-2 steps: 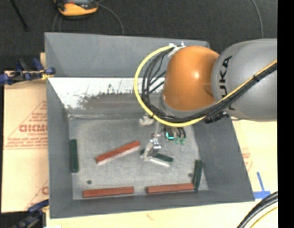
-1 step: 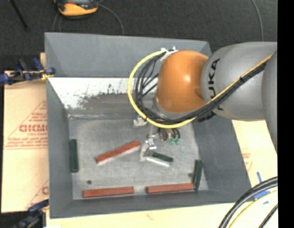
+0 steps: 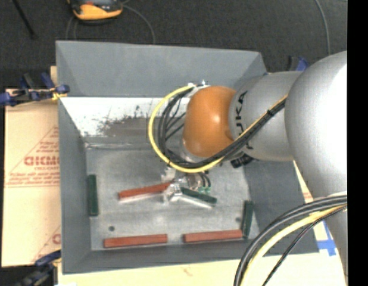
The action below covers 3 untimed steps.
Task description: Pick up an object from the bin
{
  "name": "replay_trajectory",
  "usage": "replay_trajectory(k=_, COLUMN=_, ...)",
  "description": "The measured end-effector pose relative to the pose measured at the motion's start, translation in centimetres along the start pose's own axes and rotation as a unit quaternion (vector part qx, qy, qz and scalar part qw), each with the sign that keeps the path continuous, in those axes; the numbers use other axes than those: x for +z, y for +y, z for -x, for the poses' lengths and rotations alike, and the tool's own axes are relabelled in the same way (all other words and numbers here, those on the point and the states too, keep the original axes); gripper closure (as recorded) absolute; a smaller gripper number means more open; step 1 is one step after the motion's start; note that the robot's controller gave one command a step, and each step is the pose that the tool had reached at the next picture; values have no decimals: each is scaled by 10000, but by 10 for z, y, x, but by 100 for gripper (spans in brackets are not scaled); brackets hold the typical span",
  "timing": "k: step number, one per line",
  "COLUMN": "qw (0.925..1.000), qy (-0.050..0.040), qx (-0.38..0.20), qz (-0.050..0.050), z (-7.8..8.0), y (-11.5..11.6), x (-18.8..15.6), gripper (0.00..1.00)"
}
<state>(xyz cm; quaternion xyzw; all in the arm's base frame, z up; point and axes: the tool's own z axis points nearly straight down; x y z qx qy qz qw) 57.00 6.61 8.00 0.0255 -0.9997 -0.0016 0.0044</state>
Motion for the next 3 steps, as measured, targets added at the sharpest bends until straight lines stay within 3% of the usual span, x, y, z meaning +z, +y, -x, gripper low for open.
replay_trajectory(k=1, qw=10000, qy=-1, qx=2, qz=2, z=0, y=0, x=0, gripper=100)
replay_trajectory(k=2, qw=10000, qy=-38, qx=-19, qz=-14, z=2, y=18, x=-27, gripper=100)
replay_trajectory(k=3, qw=10000, qy=-67, qx=-51, qz=-23, z=47, y=0, x=-139, gripper=100)
